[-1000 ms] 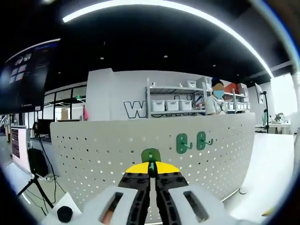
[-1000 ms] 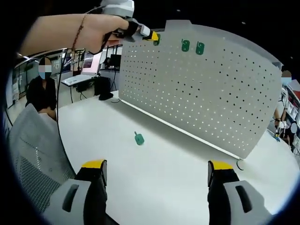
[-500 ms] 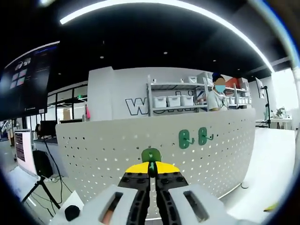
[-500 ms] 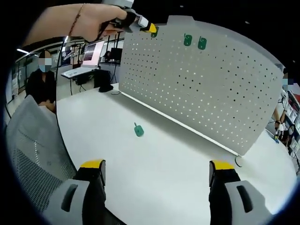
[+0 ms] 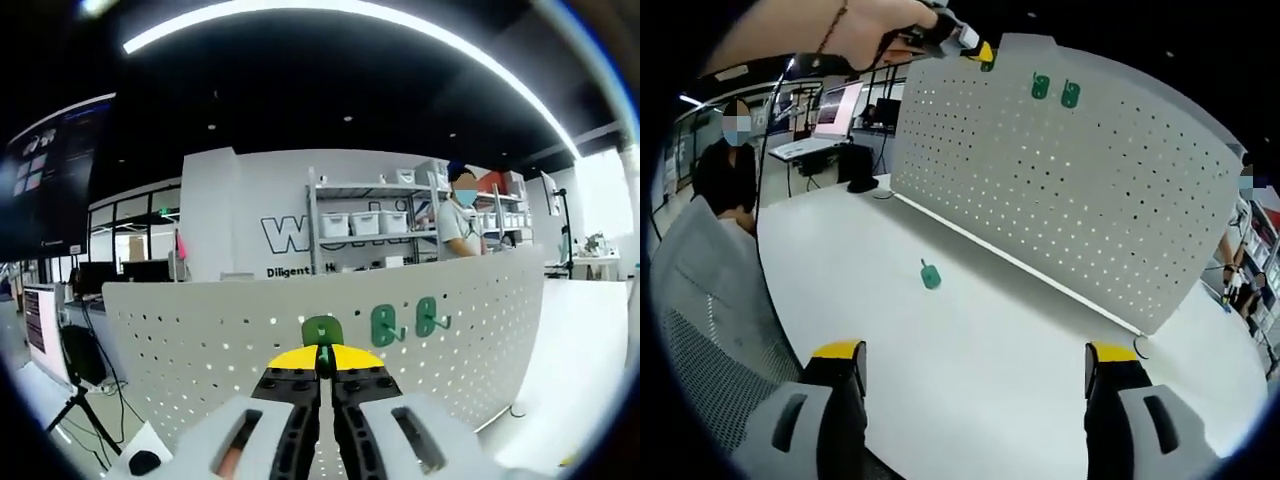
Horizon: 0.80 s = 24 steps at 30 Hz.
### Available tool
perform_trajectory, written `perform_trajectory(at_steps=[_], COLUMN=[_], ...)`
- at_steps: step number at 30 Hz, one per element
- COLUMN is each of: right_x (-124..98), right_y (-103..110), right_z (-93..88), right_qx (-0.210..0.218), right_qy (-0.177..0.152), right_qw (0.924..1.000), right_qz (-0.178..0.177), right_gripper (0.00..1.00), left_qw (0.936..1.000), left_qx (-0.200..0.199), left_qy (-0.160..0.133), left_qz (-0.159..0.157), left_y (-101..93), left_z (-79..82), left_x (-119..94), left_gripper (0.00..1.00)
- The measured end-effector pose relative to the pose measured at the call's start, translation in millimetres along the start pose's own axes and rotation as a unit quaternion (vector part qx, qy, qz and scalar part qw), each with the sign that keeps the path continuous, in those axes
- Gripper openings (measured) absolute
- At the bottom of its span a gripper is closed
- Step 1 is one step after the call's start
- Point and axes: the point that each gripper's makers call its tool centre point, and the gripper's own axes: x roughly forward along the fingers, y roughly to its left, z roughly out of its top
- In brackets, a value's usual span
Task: Insert the hook assembly into the mounting plate slot until the hook locks in place.
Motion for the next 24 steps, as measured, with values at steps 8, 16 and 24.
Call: perform_trajectory(at_steps=[8, 16, 24], right_x=[2, 2, 3], right_y=[-2, -4, -2], right_z=[1.7, 3.7, 4.0], right_qx=[0.002, 0.007, 0.01], right_qy=[-0.003, -0.007, -0.009], right_qw=[1.0, 1.0, 0.9999], right_qz=[0.001, 0.0, 0.006], right_gripper=[0.84, 0.81, 0.8], left_qw=[1.0, 0.9997, 0.9991], left_qx=[0.005, 0.008, 0.028], left_qy=[-0.005, -0.003, -0.013], left_qz=[0.003, 0.023, 0.029], left_y=[-10.5, -8.4, -12.2], left_z=[1.5, -10.1, -10.3], left_x=[25, 41, 49], left_gripper=[0.01, 0.01, 0.01])
